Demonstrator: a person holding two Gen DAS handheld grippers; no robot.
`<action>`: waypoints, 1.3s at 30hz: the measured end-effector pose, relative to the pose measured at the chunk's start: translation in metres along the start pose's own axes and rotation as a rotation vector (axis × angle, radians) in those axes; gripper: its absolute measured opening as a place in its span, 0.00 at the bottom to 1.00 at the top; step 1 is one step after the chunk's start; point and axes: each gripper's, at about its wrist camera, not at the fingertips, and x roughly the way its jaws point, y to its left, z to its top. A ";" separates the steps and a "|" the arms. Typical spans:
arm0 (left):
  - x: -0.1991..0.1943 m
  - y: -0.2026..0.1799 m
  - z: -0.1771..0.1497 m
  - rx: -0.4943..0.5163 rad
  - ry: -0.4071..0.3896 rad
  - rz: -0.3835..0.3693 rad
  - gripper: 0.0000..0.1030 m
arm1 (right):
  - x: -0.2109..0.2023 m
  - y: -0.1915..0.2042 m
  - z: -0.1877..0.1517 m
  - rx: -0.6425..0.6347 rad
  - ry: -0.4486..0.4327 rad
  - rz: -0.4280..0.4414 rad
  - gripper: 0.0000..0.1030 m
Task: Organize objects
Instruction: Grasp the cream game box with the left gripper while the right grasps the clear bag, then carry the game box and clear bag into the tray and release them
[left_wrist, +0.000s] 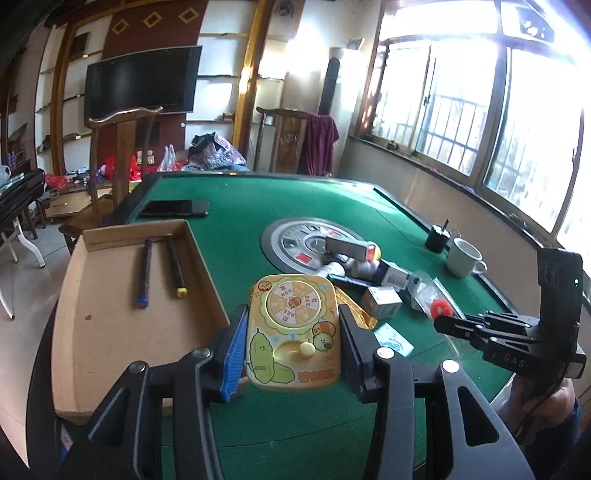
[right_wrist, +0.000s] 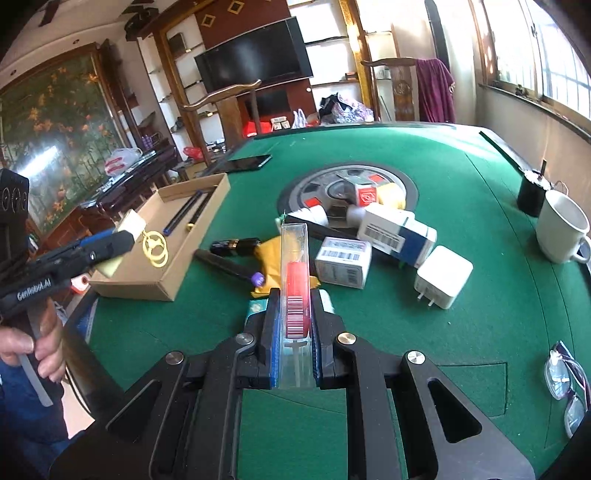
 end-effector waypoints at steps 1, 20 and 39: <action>-0.003 0.003 0.002 -0.004 -0.012 0.009 0.45 | -0.001 0.004 0.001 -0.007 -0.002 0.005 0.12; -0.030 0.095 0.010 -0.164 -0.079 0.153 0.45 | 0.032 0.098 0.030 -0.152 0.058 0.157 0.12; 0.003 0.156 0.034 -0.194 0.023 0.221 0.45 | 0.111 0.159 0.088 -0.132 0.175 0.252 0.12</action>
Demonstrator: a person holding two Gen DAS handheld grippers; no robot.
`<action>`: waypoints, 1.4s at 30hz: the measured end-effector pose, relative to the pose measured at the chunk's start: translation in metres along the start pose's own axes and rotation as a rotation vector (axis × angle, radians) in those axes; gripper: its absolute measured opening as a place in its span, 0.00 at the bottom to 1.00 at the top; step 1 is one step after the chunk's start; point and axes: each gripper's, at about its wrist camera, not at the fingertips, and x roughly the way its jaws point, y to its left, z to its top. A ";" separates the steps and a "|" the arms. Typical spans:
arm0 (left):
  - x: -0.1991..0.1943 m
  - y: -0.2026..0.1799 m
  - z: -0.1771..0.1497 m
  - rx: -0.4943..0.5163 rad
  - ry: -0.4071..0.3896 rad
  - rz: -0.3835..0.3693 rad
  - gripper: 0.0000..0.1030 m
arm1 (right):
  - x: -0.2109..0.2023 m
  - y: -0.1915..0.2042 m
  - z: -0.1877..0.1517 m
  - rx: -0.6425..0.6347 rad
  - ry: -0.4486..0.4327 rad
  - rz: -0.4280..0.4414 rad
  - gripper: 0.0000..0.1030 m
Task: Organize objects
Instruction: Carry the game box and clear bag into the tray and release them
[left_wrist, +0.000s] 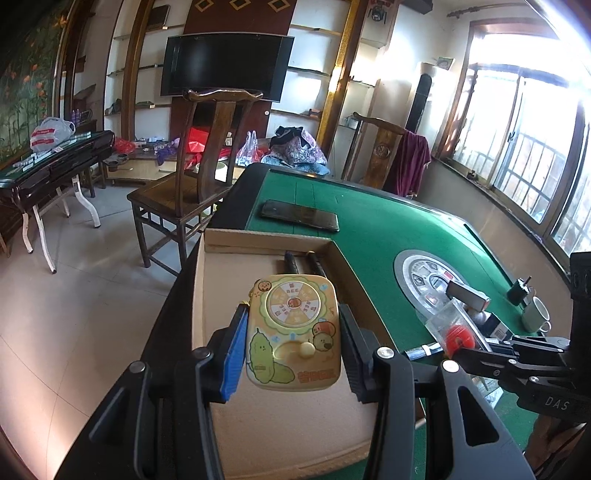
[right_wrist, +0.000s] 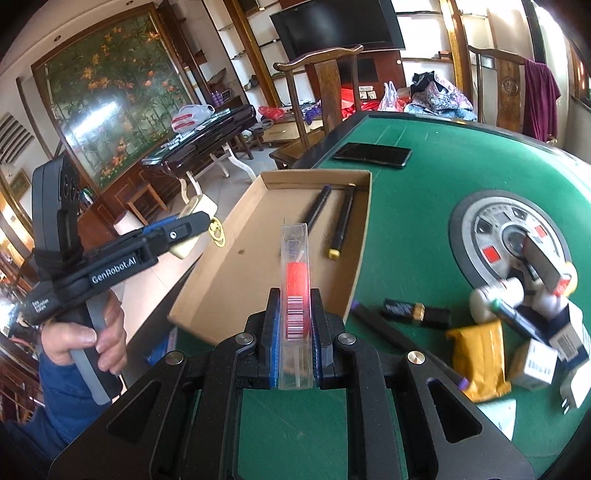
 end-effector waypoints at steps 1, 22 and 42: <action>0.002 0.001 0.003 0.000 0.004 0.004 0.45 | 0.003 0.000 0.004 0.005 0.004 0.000 0.12; 0.111 0.033 0.031 -0.113 0.212 0.001 0.45 | 0.115 -0.006 0.078 0.099 0.126 -0.048 0.13; 0.171 0.051 0.038 -0.204 0.234 -0.028 0.45 | 0.187 -0.047 0.087 0.248 0.157 -0.149 0.13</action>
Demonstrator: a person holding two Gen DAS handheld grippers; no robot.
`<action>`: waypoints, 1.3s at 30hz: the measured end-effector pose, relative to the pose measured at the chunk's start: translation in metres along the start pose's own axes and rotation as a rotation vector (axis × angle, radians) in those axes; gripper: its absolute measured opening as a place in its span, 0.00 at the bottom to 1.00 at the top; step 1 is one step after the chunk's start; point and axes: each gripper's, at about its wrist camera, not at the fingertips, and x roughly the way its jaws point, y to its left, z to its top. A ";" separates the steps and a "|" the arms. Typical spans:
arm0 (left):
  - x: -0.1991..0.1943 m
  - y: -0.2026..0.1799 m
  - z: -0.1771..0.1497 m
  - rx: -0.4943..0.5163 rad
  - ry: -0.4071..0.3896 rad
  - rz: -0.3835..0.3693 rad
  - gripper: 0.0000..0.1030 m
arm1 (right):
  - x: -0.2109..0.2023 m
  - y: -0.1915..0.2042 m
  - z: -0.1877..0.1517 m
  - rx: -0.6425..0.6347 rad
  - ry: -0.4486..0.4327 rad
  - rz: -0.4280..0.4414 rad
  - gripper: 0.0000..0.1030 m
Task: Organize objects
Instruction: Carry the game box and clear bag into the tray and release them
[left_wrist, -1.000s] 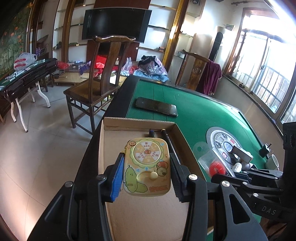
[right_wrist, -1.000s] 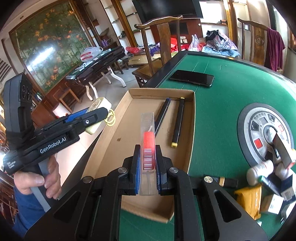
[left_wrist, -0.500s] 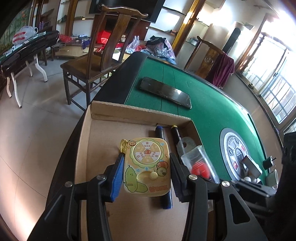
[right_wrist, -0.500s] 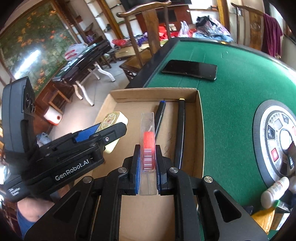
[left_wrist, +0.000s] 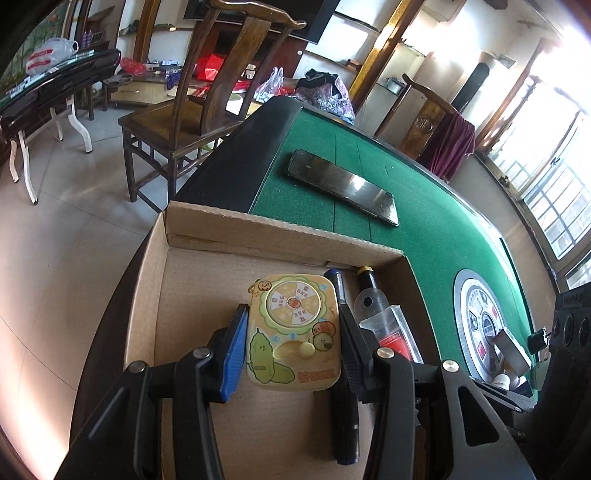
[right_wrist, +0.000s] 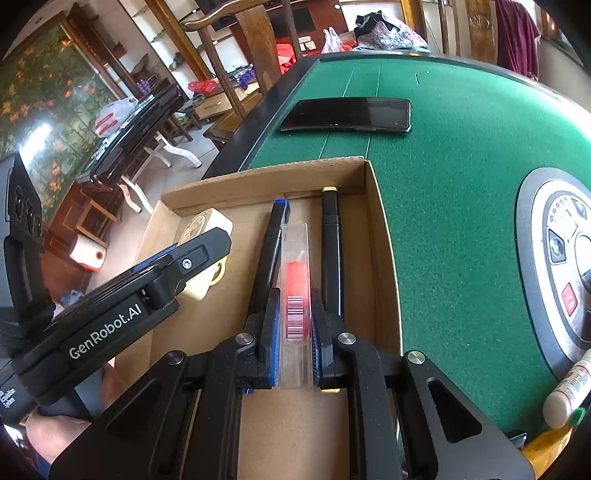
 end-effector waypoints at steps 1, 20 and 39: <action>0.001 0.001 0.000 -0.004 -0.001 -0.002 0.45 | 0.002 0.000 0.001 0.001 -0.001 -0.001 0.13; 0.006 0.009 0.002 -0.057 -0.005 -0.041 0.50 | 0.018 0.002 -0.001 -0.010 0.019 -0.002 0.14; -0.010 0.008 -0.004 -0.058 -0.005 -0.069 0.55 | 0.005 0.001 -0.002 -0.022 0.008 0.036 0.16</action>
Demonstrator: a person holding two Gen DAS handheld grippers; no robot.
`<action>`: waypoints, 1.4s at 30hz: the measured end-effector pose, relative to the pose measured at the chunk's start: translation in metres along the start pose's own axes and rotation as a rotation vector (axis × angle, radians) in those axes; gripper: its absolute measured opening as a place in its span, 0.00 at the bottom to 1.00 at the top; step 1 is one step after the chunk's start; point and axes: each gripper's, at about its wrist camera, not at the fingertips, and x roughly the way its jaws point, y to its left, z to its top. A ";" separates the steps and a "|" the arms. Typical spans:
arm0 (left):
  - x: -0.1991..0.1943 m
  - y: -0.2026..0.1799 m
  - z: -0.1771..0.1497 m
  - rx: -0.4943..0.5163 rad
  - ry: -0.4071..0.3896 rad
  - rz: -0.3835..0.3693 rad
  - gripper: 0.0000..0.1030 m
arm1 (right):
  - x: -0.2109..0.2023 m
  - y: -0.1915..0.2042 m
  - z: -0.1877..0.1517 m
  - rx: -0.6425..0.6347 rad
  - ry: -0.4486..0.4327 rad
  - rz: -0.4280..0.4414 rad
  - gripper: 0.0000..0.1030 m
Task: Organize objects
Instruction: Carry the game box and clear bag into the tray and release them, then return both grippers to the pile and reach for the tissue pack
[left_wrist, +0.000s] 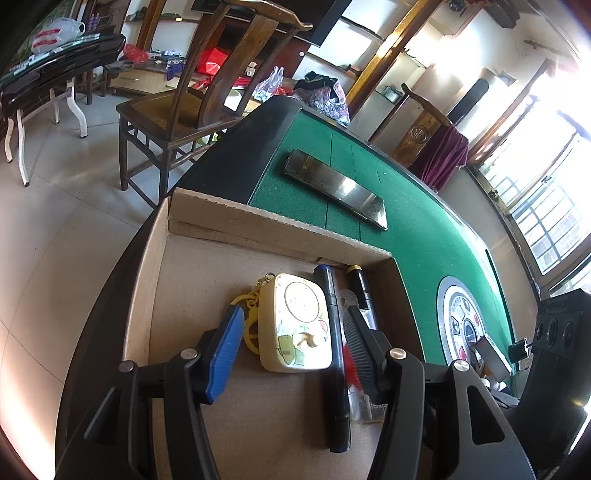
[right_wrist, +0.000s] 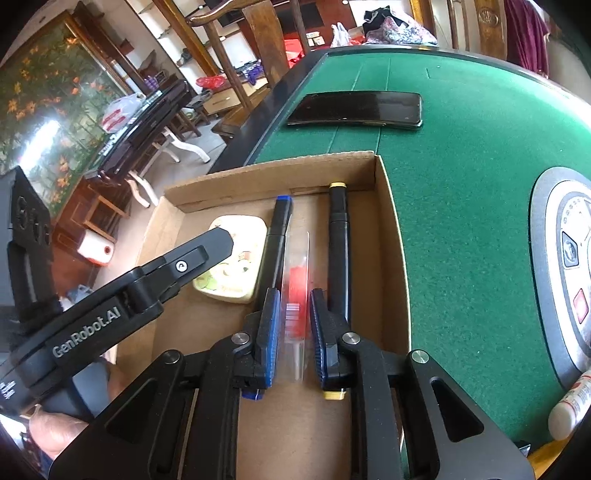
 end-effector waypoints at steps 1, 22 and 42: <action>-0.002 0.000 0.000 0.000 -0.003 -0.002 0.55 | -0.005 -0.002 -0.001 0.001 -0.009 0.006 0.16; -0.071 -0.081 -0.077 0.181 -0.080 -0.119 0.65 | -0.097 -0.056 -0.099 0.071 -0.072 0.270 0.16; -0.052 -0.198 -0.212 0.415 0.169 -0.260 0.74 | -0.200 -0.255 -0.209 0.404 -0.206 0.159 0.35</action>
